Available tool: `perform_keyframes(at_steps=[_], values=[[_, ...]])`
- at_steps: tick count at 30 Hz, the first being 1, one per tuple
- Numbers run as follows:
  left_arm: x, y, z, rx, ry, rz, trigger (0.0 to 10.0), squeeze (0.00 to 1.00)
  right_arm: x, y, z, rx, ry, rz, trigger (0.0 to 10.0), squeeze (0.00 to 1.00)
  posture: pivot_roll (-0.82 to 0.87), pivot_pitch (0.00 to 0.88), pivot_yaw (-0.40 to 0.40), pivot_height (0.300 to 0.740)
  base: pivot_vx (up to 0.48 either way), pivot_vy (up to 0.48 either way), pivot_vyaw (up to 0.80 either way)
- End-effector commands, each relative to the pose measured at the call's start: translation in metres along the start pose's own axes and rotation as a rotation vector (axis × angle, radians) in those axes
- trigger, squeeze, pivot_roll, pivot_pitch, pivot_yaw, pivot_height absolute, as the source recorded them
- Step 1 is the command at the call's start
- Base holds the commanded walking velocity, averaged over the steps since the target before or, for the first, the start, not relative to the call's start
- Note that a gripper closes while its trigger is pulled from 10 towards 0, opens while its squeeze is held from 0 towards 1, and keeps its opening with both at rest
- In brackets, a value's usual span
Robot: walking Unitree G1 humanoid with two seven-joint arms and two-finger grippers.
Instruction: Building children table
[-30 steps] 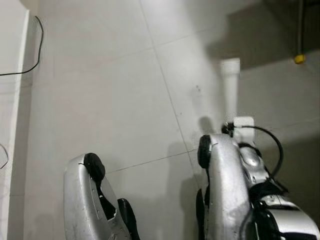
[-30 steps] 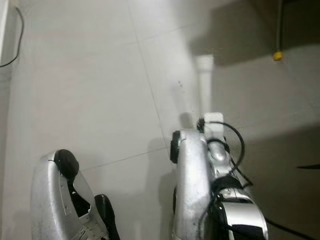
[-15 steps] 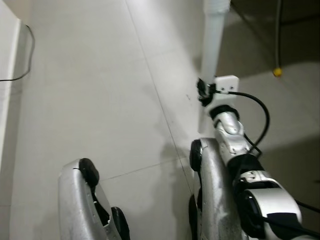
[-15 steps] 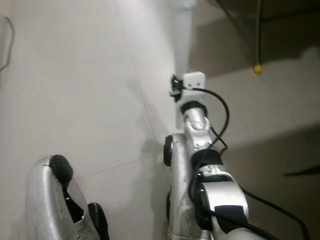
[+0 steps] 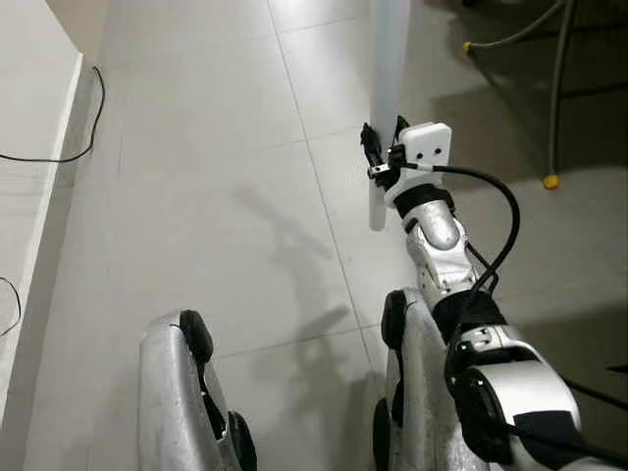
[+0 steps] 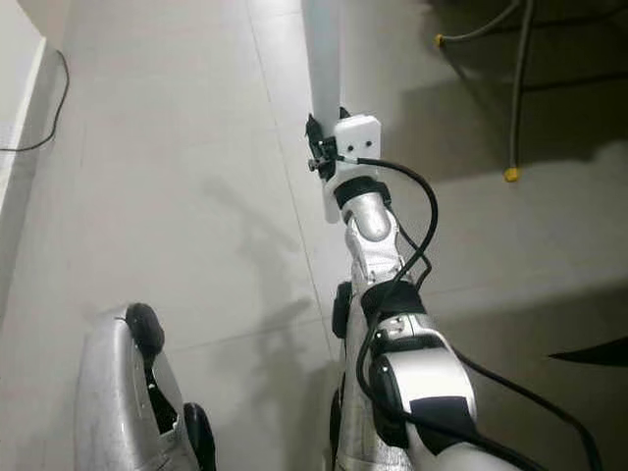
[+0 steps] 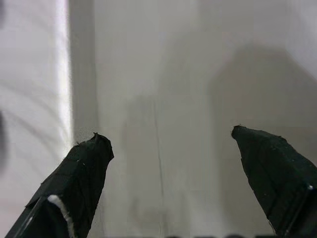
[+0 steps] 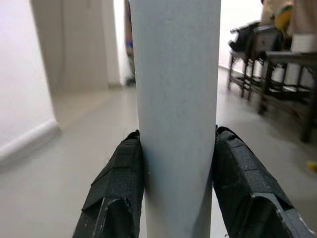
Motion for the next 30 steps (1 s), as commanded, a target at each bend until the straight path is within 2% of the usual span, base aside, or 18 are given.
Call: perform_keyframes(at_steps=[1,3,5,7,9,12,15,18,21,23,24,30], values=[[-0.001,0.019,0.008,0.020,-0.035,0.059,10.0,0.00,-0.001,0.014,-0.002,0.091,0.000,0.034,10.0,0.00,0.07,0.190,0.042,0.380,0.000,0.000,0.00],[0.001,0.031,0.035,0.057,-0.130,0.095,10.0,0.00,-0.001,0.022,-0.004,0.180,0.008,0.043,10.0,0.00,0.06,0.178,0.036,0.390,0.000,0.000,0.00],[0.002,0.035,0.059,0.081,-0.209,0.112,10.0,0.00,-0.002,0.029,-0.006,0.214,0.014,0.066,10.0,0.00,0.07,0.170,0.028,0.400,0.000,0.000,0.00],[0.002,0.038,0.087,0.055,-0.294,0.129,10.0,0.00,-0.003,0.038,-0.008,0.240,0.023,0.092,10.0,0.00,0.07,0.155,0.016,0.410,0.000,0.000,0.00],[0.001,0.037,0.113,0.032,-0.369,0.131,10.0,0.00,-0.005,0.045,-0.010,0.259,0.030,0.107,10.0,0.00,0.07,0.147,0.017,0.420,0.000,0.000,0.00],[-0.004,0.027,0.150,0.023,-0.483,0.105,10.0,0.00,-0.009,0.053,-0.011,0.299,0.042,0.121,10.0,0.00,0.06,0.131,0.007,0.435,0.000,0.000,0.00],[-0.006,0.022,0.159,0.014,-0.512,0.092,10.0,0.00,-0.010,0.055,-0.012,0.308,0.046,0.120,10.0,0.00,0.06,0.131,0.007,0.445,0.000,0.000,0.00],[-0.012,-0.001,0.192,-0.012,-0.612,0.034,10.0,0.00,-0.017,0.061,-0.010,0.350,0.059,0.130,10.0,0.00,0.04,0.110,0.006,0.460,0.000,0.000,0.00],[-0.019,-0.016,0.206,-0.025,-0.655,-0.021,10.0,0.00,-0.021,0.063,-0.008,0.403,0.077,0.128,10.0,0.00,0.04,0.105,0.005,0.475,0.000,0.000,0.00],[-0.025,-0.039,0.213,-0.005,-0.688,-0.137,10.0,0.00,-0.024,0.064,-0.010,0.435,0.092,0.129,10.0,0.00,0.04,0.092,0.003,0.485,0.000,0.000,0.00],[-0.031,-0.060,0.215,0.028,-0.707,-0.246,10.0,0.00,-0.027,0.065,-0.013,0.479,0.108,0.128,10.0,0.00,0.03,0.084,-0.001,0.495,0.000,0.000,0.00],[-0.034,-0.069,0.215,0.024,-0.691,-0.281,10.0,0.00,-0.032,0.068,-0.016,0.498,0.133,0.142,10.0,0.00,0.03,0.076,-0.001,0.525,0.000,0.000,0.00]])
Point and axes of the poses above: a point about 5 cm out from each wrist's last joint towards the gripper, its own x axis pointing out of the wrist towards the gripper, its own z axis along the axis of the wrist's last joint, y = z × x, the point moved 4 cm from there along x, pointing out of the wrist towards the gripper, and after that the axes turned 12 degrees about x, right-handed, at the moved point
